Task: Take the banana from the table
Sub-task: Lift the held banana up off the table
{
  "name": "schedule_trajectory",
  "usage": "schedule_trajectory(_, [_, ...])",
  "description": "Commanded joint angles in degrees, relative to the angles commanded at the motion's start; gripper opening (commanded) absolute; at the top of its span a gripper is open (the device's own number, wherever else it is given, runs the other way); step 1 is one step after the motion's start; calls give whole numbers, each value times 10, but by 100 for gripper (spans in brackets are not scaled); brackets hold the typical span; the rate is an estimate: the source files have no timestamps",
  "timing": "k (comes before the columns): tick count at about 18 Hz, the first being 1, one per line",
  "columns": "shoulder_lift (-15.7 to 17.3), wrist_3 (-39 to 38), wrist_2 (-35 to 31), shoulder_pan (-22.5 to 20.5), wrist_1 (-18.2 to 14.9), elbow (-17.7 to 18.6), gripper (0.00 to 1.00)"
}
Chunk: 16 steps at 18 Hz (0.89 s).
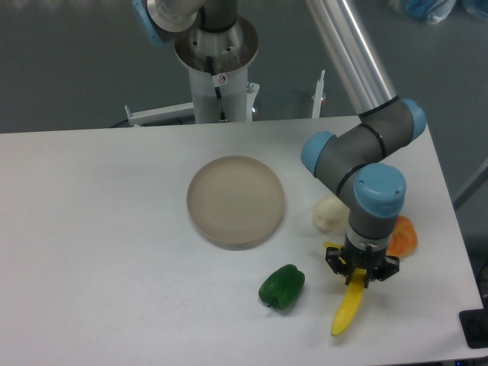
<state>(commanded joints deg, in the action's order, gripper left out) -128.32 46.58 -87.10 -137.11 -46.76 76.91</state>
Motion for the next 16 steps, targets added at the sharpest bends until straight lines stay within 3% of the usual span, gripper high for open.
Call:
schedule_trajectory(4, [18, 20, 5, 6, -12, -30, 22])
schedule_trajectory(11, [67, 90, 6, 8, -29, -36, 22])
schedule_trajectory(16, [76, 171, -2, 6, -69, -39, 22])
